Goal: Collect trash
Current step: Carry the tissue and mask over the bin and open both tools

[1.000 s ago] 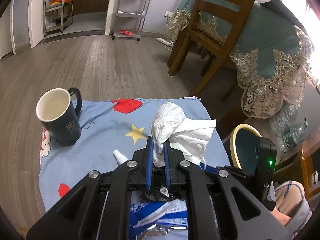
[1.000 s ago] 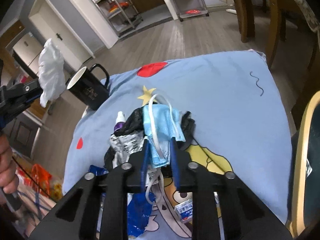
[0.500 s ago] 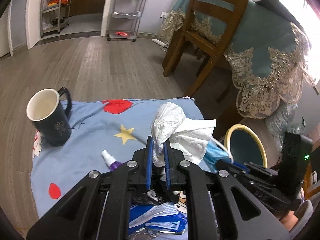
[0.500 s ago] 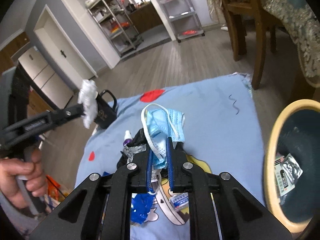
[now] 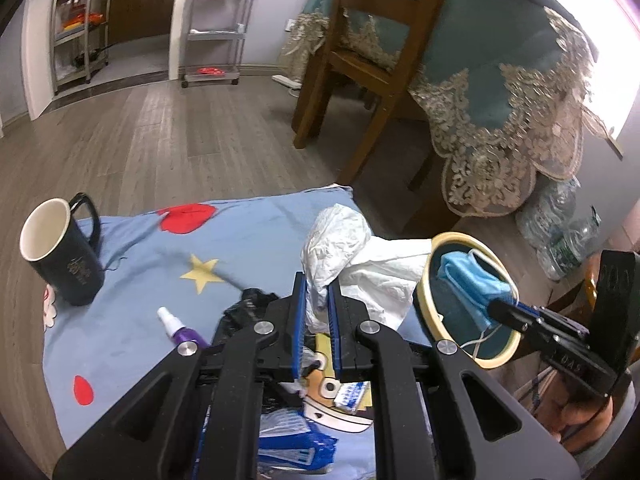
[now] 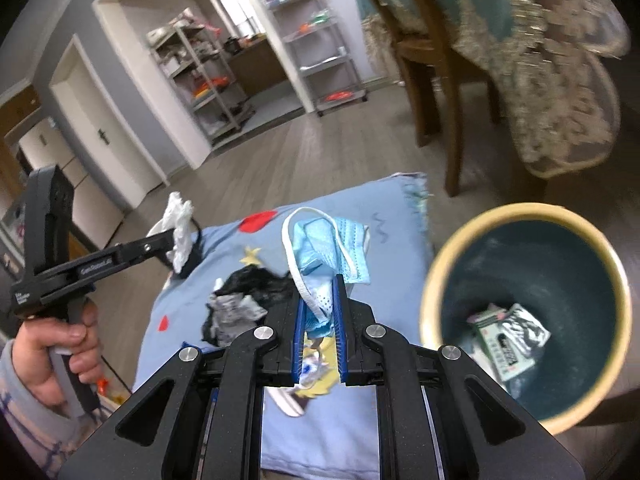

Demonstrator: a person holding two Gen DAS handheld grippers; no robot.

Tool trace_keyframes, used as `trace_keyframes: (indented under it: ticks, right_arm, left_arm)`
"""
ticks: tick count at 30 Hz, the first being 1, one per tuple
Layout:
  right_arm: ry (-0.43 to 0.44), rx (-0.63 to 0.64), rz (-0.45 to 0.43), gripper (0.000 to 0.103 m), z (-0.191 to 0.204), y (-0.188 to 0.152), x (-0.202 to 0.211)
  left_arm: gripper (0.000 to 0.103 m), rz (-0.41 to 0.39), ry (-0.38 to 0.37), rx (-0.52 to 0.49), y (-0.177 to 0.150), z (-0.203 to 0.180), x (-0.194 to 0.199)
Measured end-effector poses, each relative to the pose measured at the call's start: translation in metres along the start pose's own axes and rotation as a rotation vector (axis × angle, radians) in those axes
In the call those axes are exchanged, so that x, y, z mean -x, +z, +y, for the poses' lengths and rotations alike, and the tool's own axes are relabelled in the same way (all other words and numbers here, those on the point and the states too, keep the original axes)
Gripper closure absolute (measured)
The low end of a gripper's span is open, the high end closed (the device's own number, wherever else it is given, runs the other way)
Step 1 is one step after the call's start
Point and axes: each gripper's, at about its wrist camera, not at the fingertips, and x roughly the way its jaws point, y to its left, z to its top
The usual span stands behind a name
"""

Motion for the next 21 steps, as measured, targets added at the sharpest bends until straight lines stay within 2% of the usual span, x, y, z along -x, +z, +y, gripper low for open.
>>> trace_keyframes:
  ticks: [7,21]
  right_arm:
    - [-0.05,-0.085,-0.053,0.089,-0.038,-0.001,0.026]
    - [-0.157,-0.207,-0.11,0.089,-0.091,-0.006,0.053]
  left_arm:
    - [0.093,0.028,-0.036,-0.066,-0.002,-0.038,-0.016]
    - [0.093,0.107,-0.109,-0.192,-0.013,-0.124,-0.066]
